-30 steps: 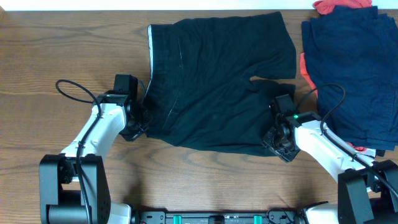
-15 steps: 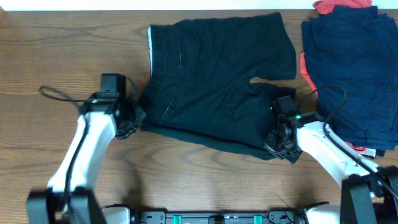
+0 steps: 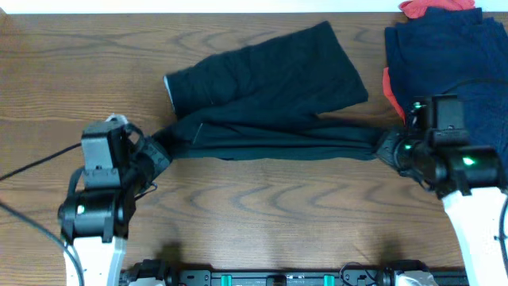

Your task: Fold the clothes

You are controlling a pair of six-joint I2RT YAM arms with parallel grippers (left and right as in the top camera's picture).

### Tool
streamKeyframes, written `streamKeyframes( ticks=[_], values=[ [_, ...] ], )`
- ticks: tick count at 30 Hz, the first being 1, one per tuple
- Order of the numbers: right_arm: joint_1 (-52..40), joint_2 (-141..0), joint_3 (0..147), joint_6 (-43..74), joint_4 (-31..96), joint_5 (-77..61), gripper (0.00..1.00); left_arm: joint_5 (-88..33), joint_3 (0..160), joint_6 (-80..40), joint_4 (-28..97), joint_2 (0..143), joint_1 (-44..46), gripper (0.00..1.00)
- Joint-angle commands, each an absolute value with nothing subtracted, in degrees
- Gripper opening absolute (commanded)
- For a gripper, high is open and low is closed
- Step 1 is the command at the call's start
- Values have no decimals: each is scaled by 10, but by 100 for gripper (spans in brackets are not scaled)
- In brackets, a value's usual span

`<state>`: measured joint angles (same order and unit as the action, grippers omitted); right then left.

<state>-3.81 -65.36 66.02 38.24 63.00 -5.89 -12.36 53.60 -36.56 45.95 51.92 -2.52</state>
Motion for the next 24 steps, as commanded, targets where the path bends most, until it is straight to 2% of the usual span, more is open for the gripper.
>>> streamKeyframes(
  ticks=[1,6,11,17,24],
  values=[
    [-13,-628,702,322,651,11,1,-69,546,-356,472,484,-38,6],
    [-13,-602,747,293,688,11,1,-71,546,-357,513,435,-38,6],
    [-13,-592,762,269,659,19,1,-70,546,-358,540,404,-38,6],
    [-16,-645,762,229,542,13,1,-65,546,-358,542,409,-38,6],
    [-16,-801,762,185,357,-33,1,2,545,-358,544,452,-38,6]
  ],
)
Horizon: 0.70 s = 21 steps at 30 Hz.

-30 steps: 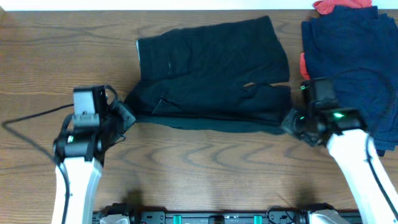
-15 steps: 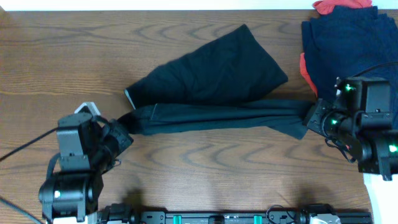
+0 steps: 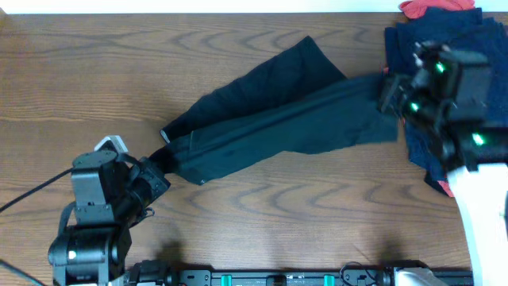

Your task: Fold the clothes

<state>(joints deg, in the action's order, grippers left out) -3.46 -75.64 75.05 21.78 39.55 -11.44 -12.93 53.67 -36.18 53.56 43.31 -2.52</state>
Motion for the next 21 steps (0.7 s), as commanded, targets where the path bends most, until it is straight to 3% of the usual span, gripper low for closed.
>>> streamKeyframes(
  ticks=[1,9,21],
  values=[
    [-16,-826,762,184,330,-37,1,13,545,-358,543,463,-38,6],
    [-24,-964,762,181,204,-50,1,39,532,-365,479,584,-38,6],
    [-58,-1114,762,179,42,-50,1,72,532,-364,288,786,-38,6]
  ],
)
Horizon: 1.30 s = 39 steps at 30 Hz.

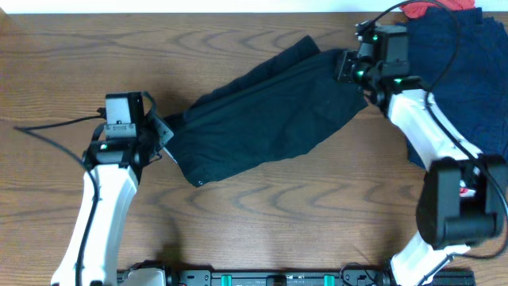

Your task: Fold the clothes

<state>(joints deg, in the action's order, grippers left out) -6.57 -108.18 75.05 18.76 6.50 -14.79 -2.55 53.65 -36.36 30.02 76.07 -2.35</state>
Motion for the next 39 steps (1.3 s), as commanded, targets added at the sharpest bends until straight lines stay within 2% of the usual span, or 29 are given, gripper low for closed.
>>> streamKeyframes(
  ticks=[1,8,13,14,15,17,18,19,24,33,39],
  values=[
    [-62,-1129,762,180,23,-49,1,72,532,-364,267,799,-38,6],
    [-83,-1193,762,182,-88,-45,1,72,532,-358,110,872,-38,6],
    [-91,-1198,762,182,-133,-11,1,72,532,-358,75,911,-38,6],
    [-91,-1198,762,182,-141,-8,6,72,532,-358,74,917,-38,11],
    [-91,-1198,762,182,-149,-6,21,72,532,-358,73,923,-38,29],
    [-91,-1198,762,182,-162,-6,48,72,533,-357,71,931,-39,85],
    [-91,-1198,762,182,-170,-6,80,72,533,-357,70,933,-39,98],
    [-91,-1198,762,182,-173,-6,99,73,533,-356,69,933,-39,98],
    [-88,-1198,789,160,-140,-20,99,82,536,-332,67,926,-38,98],
    [-91,-1197,955,-22,186,-42,99,-4,546,-297,184,884,-38,98],
    [-92,-1201,964,-86,279,-50,99,-23,546,-284,274,880,-39,98]
  ],
)
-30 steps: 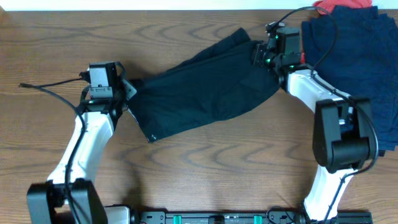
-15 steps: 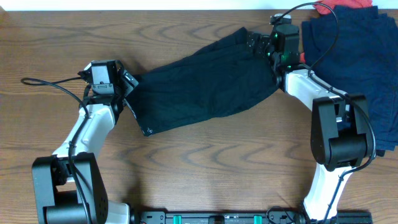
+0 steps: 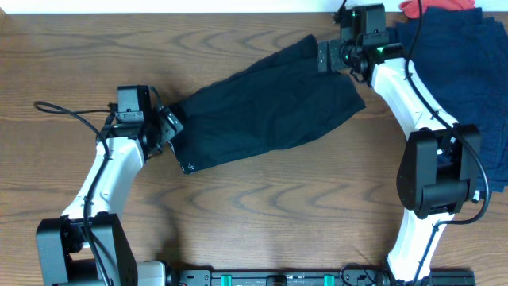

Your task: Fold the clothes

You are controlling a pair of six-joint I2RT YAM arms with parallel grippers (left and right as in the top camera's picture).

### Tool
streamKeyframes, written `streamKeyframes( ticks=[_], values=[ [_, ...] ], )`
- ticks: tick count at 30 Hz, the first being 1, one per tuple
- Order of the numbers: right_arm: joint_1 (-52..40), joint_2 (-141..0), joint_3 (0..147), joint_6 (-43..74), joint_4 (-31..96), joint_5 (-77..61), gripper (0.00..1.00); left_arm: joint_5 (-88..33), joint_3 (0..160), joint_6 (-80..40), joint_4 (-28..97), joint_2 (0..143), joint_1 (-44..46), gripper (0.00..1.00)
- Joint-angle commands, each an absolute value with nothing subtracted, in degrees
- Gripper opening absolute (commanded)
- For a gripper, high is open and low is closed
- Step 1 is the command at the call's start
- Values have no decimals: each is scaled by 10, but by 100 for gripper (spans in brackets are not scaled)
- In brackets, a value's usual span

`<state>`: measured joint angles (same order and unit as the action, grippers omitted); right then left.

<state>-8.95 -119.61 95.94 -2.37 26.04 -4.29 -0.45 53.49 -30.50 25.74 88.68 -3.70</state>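
Observation:
A dark navy garment [image 3: 266,111] lies folded lengthwise, running diagonally from lower left to upper right across the table. My left gripper [image 3: 168,127] is at its lower-left end, shut on the cloth edge. My right gripper [image 3: 325,56] is at the upper-right end near the back of the table, shut on the cloth there. The fingers themselves are mostly hidden by the wrists and fabric.
A pile of dark blue clothes [image 3: 468,87] fills the right side of the table, with a red garment [image 3: 436,8] at its back edge. The wooden table [image 3: 254,222] shows bare in front. A black cable [image 3: 63,111] trails at left.
Both grippers moved further toward the back of the table with the garment's ends. The right one shifted left and back; the garment's folded edge now lies flatter over its lower layer.
Both grippers held the garment's near edge stretched wide across the table front. Then the right end was near the blue pile while the left stayed low. Later both ends were further back, folding the cloth over itself, and now the fold lies diagonal.

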Motion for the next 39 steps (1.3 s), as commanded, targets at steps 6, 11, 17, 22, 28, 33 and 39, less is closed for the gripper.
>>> streamKeyframes(
  ticks=[6,11,17,22,28,33,39],
  values=[
    [-96,-1211,963,-99,326,-51,99,-17,554,-266,286,876,-50,98],
    [-104,-1216,963,-122,355,-63,99,-19,587,-251,324,867,-57,98],
    [-105,-1249,962,-134,360,-65,64,-26,602,-251,374,867,-57,98],
    [-105,-1284,962,-133,357,-65,41,-26,602,-241,390,867,-57,98],
    [-104,-1307,962,-92,370,-64,28,-30,602,-240,390,867,-57,98],
    [-104,-1307,962,10,431,-63,21,-30,602,-229,392,868,-57,98],
    [-117,-1307,962,83,542,-81,14,-30,602,-222,389,869,-57,98]
  ],
)
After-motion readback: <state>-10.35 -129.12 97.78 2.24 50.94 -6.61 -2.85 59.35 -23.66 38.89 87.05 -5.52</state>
